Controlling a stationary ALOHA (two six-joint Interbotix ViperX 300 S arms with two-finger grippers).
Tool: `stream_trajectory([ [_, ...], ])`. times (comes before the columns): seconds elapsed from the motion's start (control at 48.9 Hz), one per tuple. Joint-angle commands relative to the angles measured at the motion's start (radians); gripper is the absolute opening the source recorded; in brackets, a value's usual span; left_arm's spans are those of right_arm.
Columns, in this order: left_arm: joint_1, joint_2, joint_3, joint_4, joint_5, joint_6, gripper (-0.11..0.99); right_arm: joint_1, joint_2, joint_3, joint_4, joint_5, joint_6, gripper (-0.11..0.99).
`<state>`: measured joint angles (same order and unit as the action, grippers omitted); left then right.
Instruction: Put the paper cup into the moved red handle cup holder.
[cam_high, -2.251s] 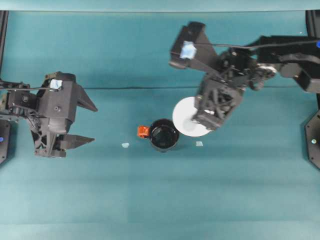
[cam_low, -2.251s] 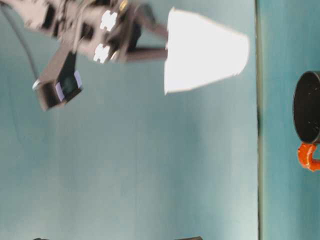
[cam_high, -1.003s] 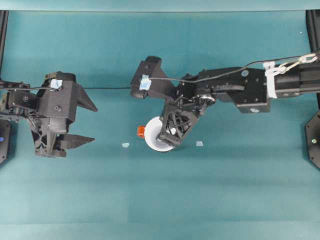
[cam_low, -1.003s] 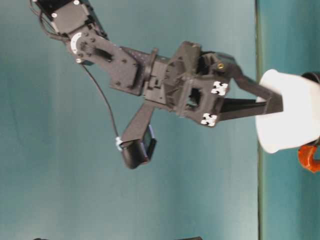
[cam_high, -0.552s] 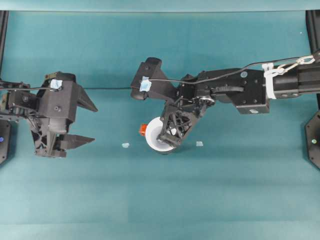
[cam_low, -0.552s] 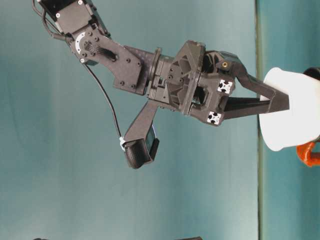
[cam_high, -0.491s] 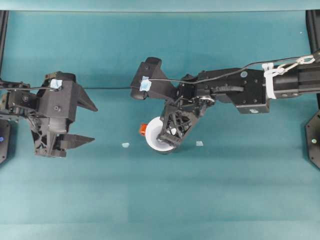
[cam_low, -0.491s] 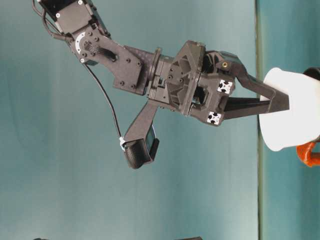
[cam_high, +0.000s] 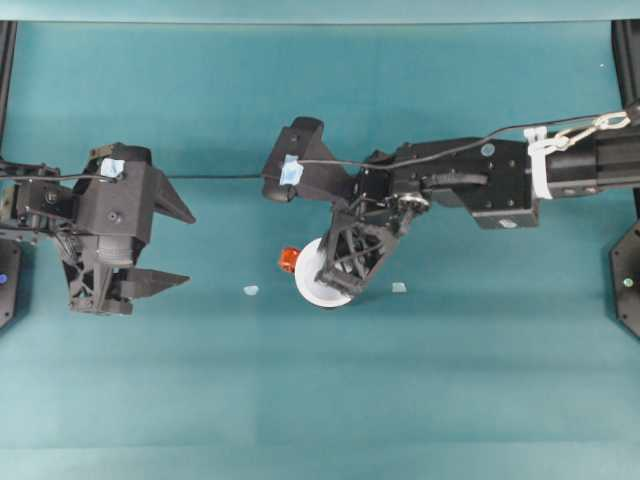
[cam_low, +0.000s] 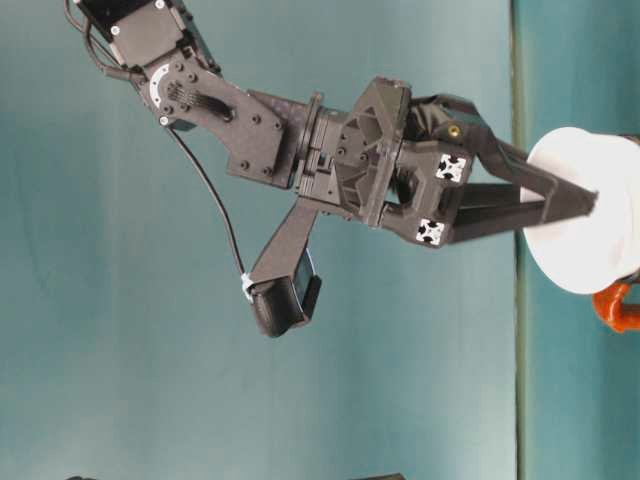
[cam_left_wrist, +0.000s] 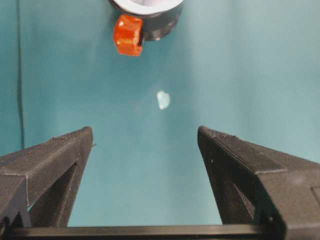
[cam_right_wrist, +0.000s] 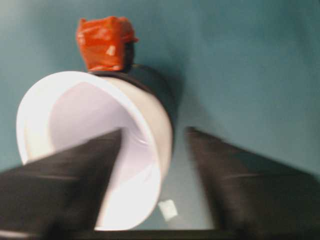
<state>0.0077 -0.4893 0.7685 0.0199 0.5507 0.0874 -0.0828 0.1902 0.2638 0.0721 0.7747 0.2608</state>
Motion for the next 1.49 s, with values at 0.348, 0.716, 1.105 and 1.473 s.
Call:
stream_trajectory([
  [0.348,-0.002,-0.005,-0.017,0.003,-0.005,-0.002,0.93,0.012,-0.023,-0.015,-0.002,-0.029,0.005,0.84],
  [0.716,-0.003,-0.009,-0.014,0.003,-0.005,-0.003,0.93,0.012,-0.057,-0.015,-0.011,-0.028,0.002,0.84],
  [1.105,-0.005,-0.011,-0.012,0.003,-0.003,-0.003,0.93,0.017,-0.258,0.008,-0.060,-0.005,-0.008,0.84],
  [1.473,-0.006,-0.012,-0.009,0.002,-0.005,-0.003,0.93,0.026,-0.434,0.195,-0.061,-0.089,-0.075,0.84],
])
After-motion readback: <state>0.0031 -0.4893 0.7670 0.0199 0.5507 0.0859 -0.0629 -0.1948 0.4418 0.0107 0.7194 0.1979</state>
